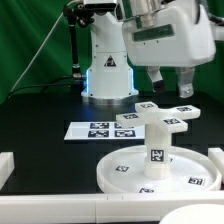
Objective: Assemble round table
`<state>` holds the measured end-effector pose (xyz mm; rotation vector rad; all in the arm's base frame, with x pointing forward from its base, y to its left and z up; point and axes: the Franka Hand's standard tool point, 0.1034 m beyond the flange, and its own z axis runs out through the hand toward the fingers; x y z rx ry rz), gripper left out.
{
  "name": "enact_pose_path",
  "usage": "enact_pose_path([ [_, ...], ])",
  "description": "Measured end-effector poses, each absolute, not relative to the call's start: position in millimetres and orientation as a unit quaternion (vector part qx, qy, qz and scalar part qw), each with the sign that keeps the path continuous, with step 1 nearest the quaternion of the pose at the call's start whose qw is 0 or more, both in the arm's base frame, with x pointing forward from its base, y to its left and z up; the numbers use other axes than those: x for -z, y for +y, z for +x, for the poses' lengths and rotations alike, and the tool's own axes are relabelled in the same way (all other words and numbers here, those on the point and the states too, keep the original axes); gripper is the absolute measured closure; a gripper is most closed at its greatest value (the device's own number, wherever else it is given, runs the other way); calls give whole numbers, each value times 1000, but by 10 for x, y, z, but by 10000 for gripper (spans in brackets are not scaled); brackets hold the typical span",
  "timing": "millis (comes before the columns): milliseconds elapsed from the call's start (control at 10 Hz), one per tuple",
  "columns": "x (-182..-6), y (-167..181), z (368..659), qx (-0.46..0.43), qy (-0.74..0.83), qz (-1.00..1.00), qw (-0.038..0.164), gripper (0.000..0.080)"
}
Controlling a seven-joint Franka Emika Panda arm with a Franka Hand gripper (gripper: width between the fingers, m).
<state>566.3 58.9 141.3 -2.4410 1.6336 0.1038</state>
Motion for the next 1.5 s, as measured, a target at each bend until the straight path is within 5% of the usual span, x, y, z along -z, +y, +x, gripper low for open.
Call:
enact_pose_path([
  [400,-1408,601,5666,-21,438,-893,105,150],
  [900,-1383,627,5711,-6,115,-992,55,150],
  [1500,-1346,546,5748,3,-147,-988,44,150],
])
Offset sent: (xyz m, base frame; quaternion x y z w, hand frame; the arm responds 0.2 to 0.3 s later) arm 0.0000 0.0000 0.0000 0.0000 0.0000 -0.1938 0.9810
